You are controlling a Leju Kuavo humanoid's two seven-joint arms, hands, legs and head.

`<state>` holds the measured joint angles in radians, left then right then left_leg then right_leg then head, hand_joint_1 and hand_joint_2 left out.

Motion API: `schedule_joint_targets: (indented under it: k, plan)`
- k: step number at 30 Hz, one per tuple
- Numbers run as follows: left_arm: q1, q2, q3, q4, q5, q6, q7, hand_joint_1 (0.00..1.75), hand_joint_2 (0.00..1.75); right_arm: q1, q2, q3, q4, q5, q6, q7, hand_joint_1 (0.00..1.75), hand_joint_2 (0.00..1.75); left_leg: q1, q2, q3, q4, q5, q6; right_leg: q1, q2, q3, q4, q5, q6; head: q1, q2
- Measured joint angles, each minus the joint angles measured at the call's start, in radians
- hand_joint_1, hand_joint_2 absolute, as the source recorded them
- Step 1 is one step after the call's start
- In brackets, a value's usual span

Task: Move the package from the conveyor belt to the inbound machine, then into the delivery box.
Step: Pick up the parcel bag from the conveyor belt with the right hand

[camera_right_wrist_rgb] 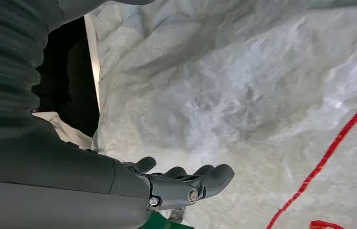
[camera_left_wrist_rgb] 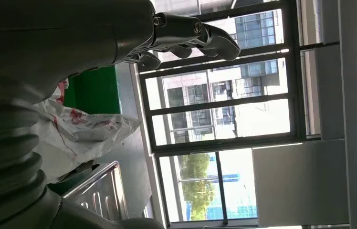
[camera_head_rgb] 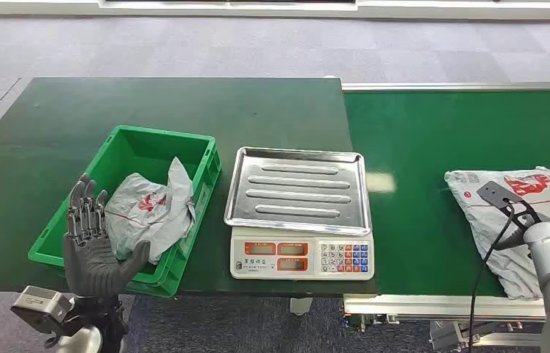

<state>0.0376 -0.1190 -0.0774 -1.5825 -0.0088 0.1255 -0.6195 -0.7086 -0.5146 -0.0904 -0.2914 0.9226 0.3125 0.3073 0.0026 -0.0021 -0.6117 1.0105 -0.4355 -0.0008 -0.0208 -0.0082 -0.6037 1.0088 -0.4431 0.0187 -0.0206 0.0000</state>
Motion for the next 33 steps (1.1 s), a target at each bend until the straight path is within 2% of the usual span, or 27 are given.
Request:
schedule_joint_targets:
  k: [2, 7, 10, 19, 20, 23, 24, 33]
  plan:
    - [-0.002, 0.0, -0.001, 0.004, 0.0, 0.0, 0.0, 0.0, 1.75, 0.0, -0.003, 0.0, 0.004, 0.003, 0.02, 0.011, 0.0, 1.75, 0.0, 0.0, 0.0, 0.0, 0.0, 0.0, 0.0, 0.0, 0.0, 0.0, 0.0, 0.0, 0.0, 0.0]
    - [-0.017, 0.0, -0.007, 0.035, -0.001, -0.003, -0.003, 0.0, 1.75, 0.001, -0.016, 0.0, 0.022, 0.036, 0.153, 0.08, 0.0, 1.75, 0.0, 0.0, 0.0, 0.0, 0.0, 0.0, 0.0, 0.0, 0.0, 0.0, 0.0, 0.0, 0.0, 0.0]
    - [-0.033, 0.0, -0.011, 0.059, -0.002, -0.003, -0.003, 0.0, 1.75, 0.009, -0.025, 0.0, 0.029, 0.042, 0.215, 0.094, 0.0, 1.75, 0.0, 0.0, 0.0, 0.0, 0.0, 0.0, 0.0, -0.001, 0.0, 0.0, 0.0, 0.0, 0.0, 0.0]
    - [-0.057, 0.0, -0.02, 0.097, -0.002, -0.003, -0.004, 0.0, 1.75, 0.051, -0.038, 0.0, 0.039, 0.04, 0.251, 0.084, 0.0, 1.75, 0.0, 0.0, 0.0, 0.0, 0.0, 0.0, 0.0, -0.001, 0.0, 0.0, 0.0, 0.0, 0.0, 0.0]
    - [-0.057, 0.0, -0.021, 0.099, -0.002, -0.003, -0.004, 0.0, 1.75, 0.052, -0.038, 0.0, 0.039, 0.04, 0.251, 0.084, 0.29, 1.75, 0.0, 0.0, 0.0, 0.0, 0.0, 0.0, 0.0, -0.001, 0.0, 0.0, 0.0, 0.0, 0.0, 0.0]
    - [-0.058, 0.0, -0.023, 0.103, -0.003, -0.003, -0.004, 0.0, 1.75, 0.054, -0.039, 0.0, 0.04, 0.04, 0.253, 0.085, 1.6, 1.75, 0.0, 0.0, 0.0, 0.0, 0.0, 0.0, 0.0, -0.001, 0.0, 0.0, 0.0, 0.0, 0.0, 0.0]
    - [-0.058, 0.0, -0.023, 0.105, -0.003, -0.003, -0.004, 0.0, 1.75, 0.054, -0.039, 0.0, 0.04, 0.04, 0.251, 0.085, 1.75, 1.75, 0.0, 0.0, 0.0, 0.0, 0.0, 0.0, 0.0, -0.001, 0.001, 0.0, 0.0, 0.0, 0.0, 0.0]
    - [-0.054, 0.0, -0.023, 0.105, -0.003, -0.003, -0.001, 0.0, 1.75, 0.064, -0.039, 0.0, 0.04, 0.038, 0.216, 0.063, 1.75, 1.75, 0.0, -0.001, 0.0, 0.0, 0.0, 0.0, 0.0, -0.001, 0.001, 0.0, 0.0, 0.0, 0.0, 0.0]
